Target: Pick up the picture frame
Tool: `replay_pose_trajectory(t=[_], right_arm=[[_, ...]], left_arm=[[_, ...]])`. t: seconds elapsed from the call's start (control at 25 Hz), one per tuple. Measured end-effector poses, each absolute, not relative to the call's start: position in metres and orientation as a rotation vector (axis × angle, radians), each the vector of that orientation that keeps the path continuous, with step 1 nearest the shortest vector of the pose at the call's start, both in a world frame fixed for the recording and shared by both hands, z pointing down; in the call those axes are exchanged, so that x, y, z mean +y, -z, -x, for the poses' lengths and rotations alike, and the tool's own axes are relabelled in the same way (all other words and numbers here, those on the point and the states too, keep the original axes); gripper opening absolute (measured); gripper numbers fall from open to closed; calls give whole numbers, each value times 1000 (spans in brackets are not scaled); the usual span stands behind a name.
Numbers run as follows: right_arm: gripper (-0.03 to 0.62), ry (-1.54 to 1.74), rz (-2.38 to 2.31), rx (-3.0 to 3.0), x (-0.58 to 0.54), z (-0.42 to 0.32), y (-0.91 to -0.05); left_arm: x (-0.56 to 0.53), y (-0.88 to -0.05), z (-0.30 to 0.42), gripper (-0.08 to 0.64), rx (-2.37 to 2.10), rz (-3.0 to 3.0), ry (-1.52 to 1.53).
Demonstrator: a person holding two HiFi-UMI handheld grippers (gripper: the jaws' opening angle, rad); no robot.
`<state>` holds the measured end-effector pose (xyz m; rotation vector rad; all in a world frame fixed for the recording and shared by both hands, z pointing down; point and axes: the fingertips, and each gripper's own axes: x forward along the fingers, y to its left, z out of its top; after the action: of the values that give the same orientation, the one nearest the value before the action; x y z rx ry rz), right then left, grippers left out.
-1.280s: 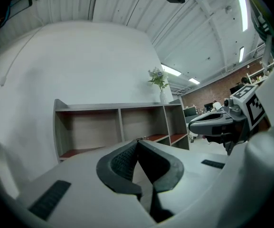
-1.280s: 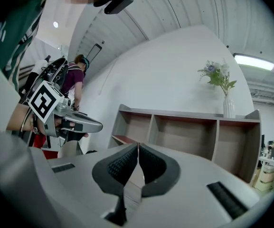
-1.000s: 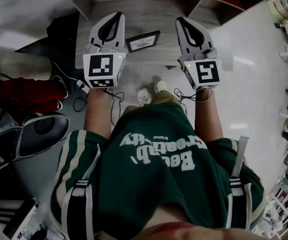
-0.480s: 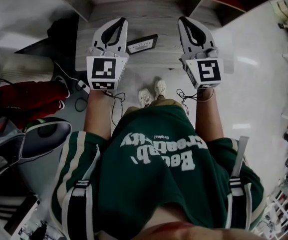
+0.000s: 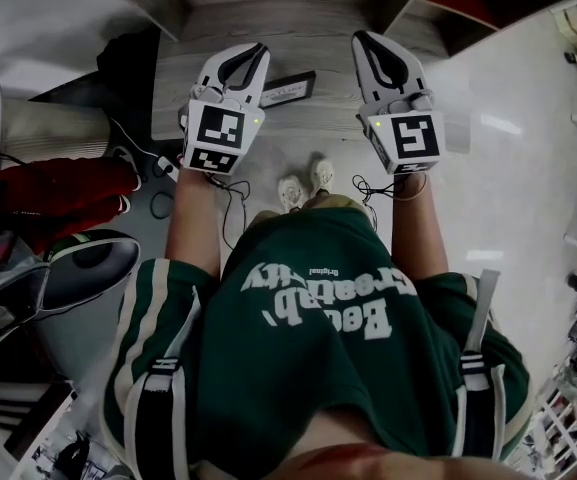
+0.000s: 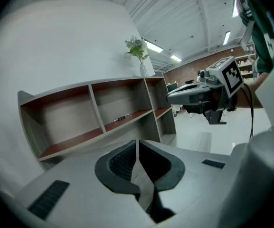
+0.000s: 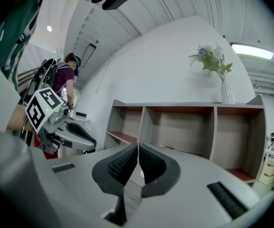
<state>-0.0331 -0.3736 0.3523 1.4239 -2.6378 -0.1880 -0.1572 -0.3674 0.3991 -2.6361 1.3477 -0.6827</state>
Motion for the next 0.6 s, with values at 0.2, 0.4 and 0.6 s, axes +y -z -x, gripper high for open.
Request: replay_pose_trajectory(t=[0.2, 0.4, 0.6], right_arm=[[34, 228, -1405, -2676, -378, 34, -353], [34, 213, -1402, -2670, -382, 29, -356], [34, 202, -1398, -2665, -384, 26, -358]], left_arm=[[-367, -425, 152, 86, 1236, 2726, 814], [-364, -451, 143, 89, 1094, 2758, 966], [-359, -475, 135, 91, 903, 2753, 1155]])
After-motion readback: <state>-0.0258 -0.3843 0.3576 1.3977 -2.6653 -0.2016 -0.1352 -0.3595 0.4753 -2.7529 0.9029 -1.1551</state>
